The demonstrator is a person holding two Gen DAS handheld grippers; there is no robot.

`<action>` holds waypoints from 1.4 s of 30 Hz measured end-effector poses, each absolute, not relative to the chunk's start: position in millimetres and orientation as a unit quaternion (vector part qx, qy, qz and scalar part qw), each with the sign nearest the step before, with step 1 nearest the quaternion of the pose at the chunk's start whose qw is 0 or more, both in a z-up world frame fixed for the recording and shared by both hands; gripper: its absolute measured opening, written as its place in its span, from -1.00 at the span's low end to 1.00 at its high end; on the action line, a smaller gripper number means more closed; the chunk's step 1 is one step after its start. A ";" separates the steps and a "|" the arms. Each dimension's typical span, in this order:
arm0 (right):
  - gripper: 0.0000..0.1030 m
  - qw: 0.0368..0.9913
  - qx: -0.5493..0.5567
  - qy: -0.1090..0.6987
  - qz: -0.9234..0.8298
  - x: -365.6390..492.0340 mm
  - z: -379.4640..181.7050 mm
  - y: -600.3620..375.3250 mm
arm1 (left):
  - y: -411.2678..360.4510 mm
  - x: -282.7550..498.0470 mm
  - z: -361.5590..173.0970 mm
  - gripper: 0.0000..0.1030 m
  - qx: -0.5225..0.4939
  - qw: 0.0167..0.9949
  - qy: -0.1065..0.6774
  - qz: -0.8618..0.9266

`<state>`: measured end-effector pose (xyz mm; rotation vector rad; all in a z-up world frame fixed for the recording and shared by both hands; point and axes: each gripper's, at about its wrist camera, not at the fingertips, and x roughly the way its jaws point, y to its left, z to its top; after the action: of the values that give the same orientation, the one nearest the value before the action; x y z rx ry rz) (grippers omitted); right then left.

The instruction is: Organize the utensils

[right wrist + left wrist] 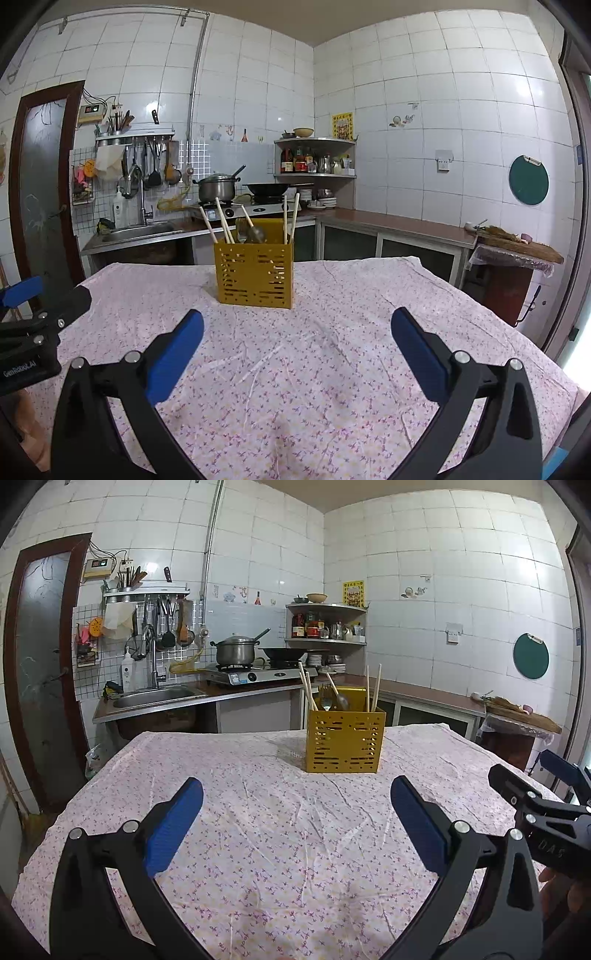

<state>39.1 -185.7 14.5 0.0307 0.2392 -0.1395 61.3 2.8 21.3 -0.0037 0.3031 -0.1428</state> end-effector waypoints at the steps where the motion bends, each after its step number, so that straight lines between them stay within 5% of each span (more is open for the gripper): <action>1: 0.92 0.990 0.015 0.118 -0.073 38.4 14.1 -185.7 | 2.0 60.2 21.0 0.91 -0.002 0.986 0.151 -0.071; 42: 0.92 0.989 0.019 0.118 -0.088 41.7 11.0 -191.0 | 2.3 59.1 14.9 0.91 -0.002 0.986 0.150 -0.075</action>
<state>41.7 -191.0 11.0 0.0380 0.2366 -0.1765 59.1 2.3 14.9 -0.0037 0.3008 -0.1514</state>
